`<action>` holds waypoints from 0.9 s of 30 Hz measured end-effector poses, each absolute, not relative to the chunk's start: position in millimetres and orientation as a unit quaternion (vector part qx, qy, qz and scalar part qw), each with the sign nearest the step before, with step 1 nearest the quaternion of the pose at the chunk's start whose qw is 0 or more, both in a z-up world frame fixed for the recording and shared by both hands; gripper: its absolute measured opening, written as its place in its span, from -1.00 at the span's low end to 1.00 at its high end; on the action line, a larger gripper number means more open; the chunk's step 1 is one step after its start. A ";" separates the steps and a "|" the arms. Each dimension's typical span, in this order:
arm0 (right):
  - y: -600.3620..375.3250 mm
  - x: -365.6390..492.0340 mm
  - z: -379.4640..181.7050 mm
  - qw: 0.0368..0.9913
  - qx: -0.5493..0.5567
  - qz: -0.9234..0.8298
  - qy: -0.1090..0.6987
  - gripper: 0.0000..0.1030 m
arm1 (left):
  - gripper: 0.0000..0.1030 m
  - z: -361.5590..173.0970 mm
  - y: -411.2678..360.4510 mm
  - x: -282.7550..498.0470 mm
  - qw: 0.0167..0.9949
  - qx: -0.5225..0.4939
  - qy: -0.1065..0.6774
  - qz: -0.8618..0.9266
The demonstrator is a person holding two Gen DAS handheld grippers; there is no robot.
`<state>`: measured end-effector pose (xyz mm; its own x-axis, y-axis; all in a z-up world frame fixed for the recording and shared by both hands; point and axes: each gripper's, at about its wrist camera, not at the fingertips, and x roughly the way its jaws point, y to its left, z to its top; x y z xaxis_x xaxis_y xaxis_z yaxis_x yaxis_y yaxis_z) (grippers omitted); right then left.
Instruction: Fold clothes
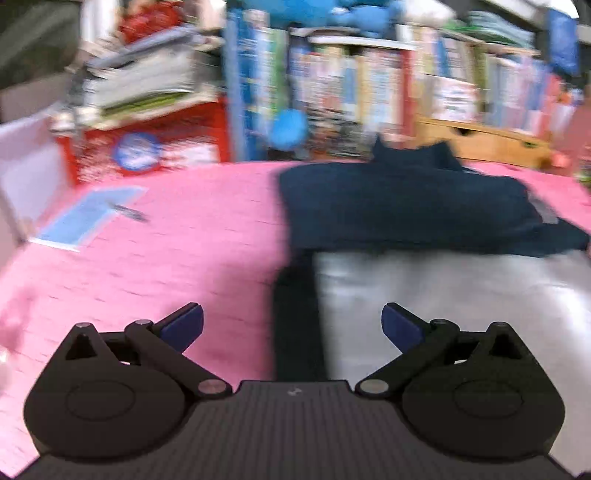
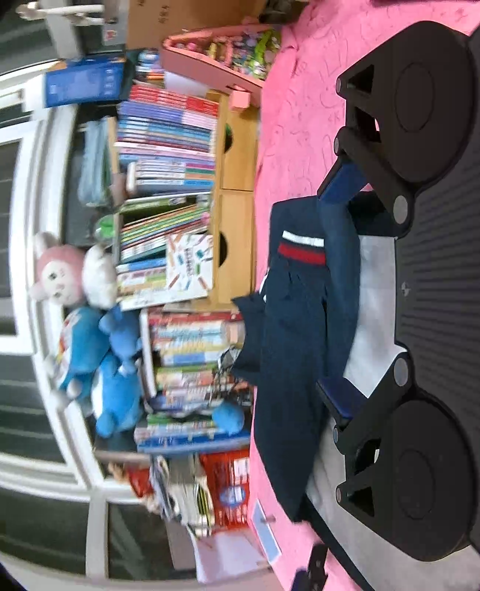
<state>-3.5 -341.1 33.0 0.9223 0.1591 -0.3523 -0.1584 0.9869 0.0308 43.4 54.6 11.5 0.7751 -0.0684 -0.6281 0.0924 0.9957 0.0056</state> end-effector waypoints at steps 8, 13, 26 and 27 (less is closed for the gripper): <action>-321.6 -72.1 -23.2 0.951 0.025 0.168 0.258 1.00 | 1.00 -25.2 2.7 17.8 0.929 0.065 0.351 -0.101; -302.8 -90.6 -54.3 0.966 -0.009 0.156 0.205 1.00 | 1.00 -38.1 14.4 6.0 0.939 0.044 0.319 -0.120; -332.4 -153.3 -61.4 0.965 -0.063 0.106 0.231 1.00 | 1.00 -21.9 53.6 -65.9 0.932 0.055 0.335 -0.126; -336.3 -157.6 -65.6 0.958 -0.069 0.099 0.261 1.00 | 1.00 -19.1 55.6 -72.7 0.930 0.055 0.340 -0.131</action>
